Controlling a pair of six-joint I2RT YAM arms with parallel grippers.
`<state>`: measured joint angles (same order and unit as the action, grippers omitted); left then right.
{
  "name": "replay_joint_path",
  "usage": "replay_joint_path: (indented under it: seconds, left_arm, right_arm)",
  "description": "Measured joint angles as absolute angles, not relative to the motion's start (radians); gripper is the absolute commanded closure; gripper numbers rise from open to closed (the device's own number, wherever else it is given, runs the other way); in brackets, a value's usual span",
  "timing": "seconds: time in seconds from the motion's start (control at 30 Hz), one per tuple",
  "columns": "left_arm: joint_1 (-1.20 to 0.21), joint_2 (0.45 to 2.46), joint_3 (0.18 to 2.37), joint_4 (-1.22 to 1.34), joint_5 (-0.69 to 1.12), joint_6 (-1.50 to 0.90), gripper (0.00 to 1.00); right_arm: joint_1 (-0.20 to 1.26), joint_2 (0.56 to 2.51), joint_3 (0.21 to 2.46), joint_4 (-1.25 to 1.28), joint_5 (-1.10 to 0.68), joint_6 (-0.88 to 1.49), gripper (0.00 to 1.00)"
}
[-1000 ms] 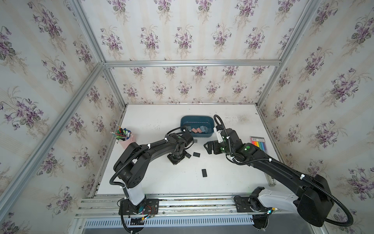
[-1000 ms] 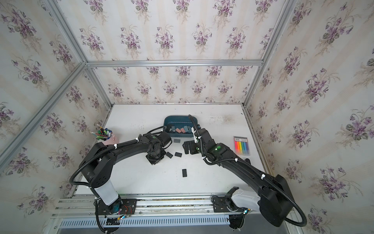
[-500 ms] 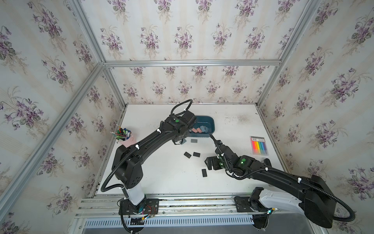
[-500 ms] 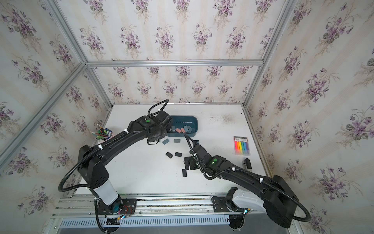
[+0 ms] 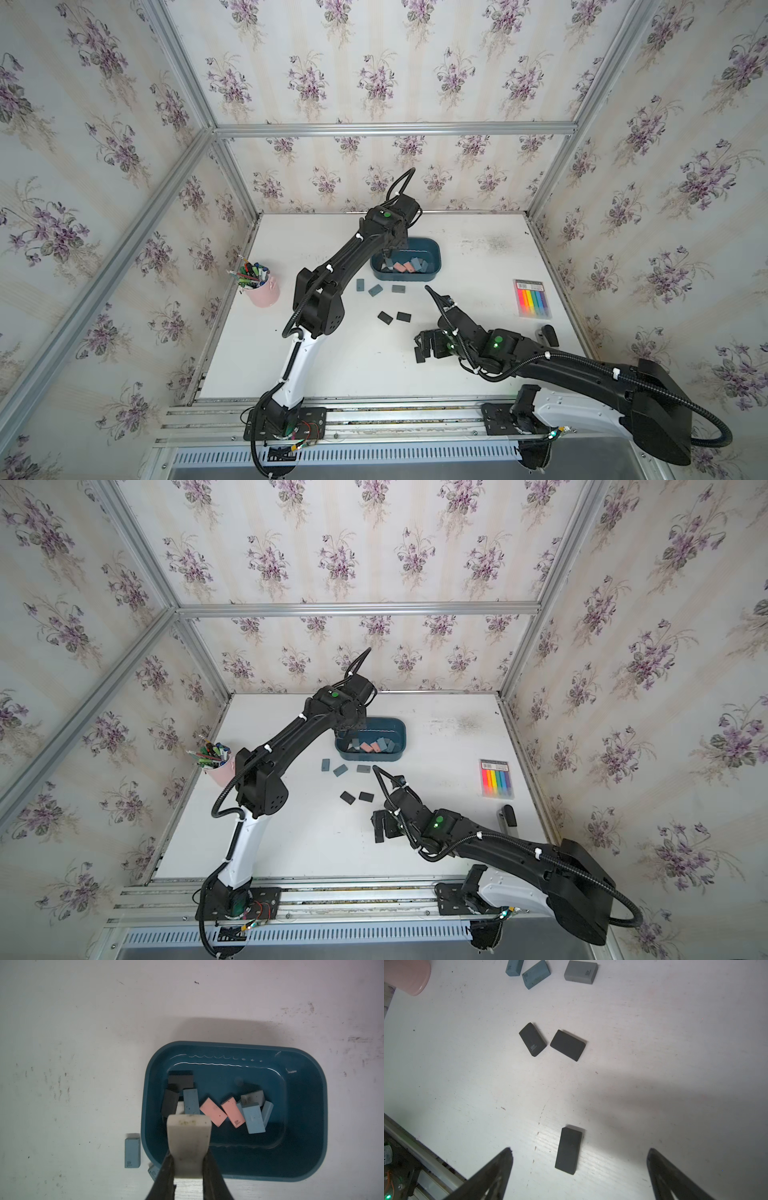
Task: Put the eraser in the storage box
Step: Place the eraser in the storage box.
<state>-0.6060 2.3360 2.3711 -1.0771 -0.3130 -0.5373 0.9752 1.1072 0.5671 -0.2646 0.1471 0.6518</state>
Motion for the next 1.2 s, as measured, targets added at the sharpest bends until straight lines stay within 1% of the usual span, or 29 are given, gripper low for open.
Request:
replay_joint_path:
  seconds: [0.17,0.37,0.5,0.57,0.67,0.8,0.87,0.9,0.93,1.1,1.13,1.17,1.2]
  left_arm:
    - [-0.604,2.407,2.4,-1.083,-0.305,-0.463,0.76]
    - [-0.604,2.43,2.395,-1.077,-0.311,-0.402,0.72]
    - [-0.604,2.474,2.394,-1.079,-0.316,-0.376,0.68]
    - [-0.607,2.49,2.394,-1.085,-0.323,-0.364,0.64]
    - [-0.609,2.502,2.395,-1.091,-0.342,-0.35,0.63]
    - [-0.609,2.523,2.396,-1.095,-0.373,-0.339,0.53]
    - [-0.608,2.524,2.396,-1.101,-0.388,-0.331,0.46]
    - [-0.608,2.524,2.397,-1.102,-0.394,-0.331,0.39]
    - [-0.607,2.524,2.398,-1.103,-0.401,-0.325,0.36]
    - [-0.611,2.521,2.398,-1.107,-0.426,-0.312,0.34]
    - [-0.612,2.521,2.398,-1.107,-0.429,-0.307,0.31]
    - [-0.614,2.521,2.398,-1.107,-0.434,-0.302,0.24]
    - [-0.616,2.52,2.398,-1.107,-0.438,-0.295,0.2]
  right_arm:
    - [0.984,1.066,0.55,-0.262,0.157,0.667,0.0]
    - [0.989,1.047,0.54,-0.252,0.164,0.681,0.0]
    - [0.995,1.047,0.541,-0.245,0.166,0.682,0.0]
    - [0.996,1.047,0.543,-0.244,0.167,0.684,0.0]
    - [0.999,1.047,0.549,-0.241,0.168,0.684,0.0]
    - [1.003,1.047,0.554,-0.238,0.17,0.684,0.0]
    - [1.004,1.045,0.558,-0.238,0.171,0.684,0.0]
    - [1.005,1.042,0.559,-0.238,0.171,0.684,0.0]
    - [1.005,1.038,0.559,-0.239,0.172,0.684,0.0]
    - [1.006,1.028,0.559,-0.239,0.182,0.684,0.0]
    - [1.007,1.028,0.559,-0.239,0.184,0.684,0.0]
    - [1.007,1.028,0.559,-0.24,0.186,0.684,0.0]
    - [1.007,1.028,0.559,-0.239,0.186,0.684,0.0]
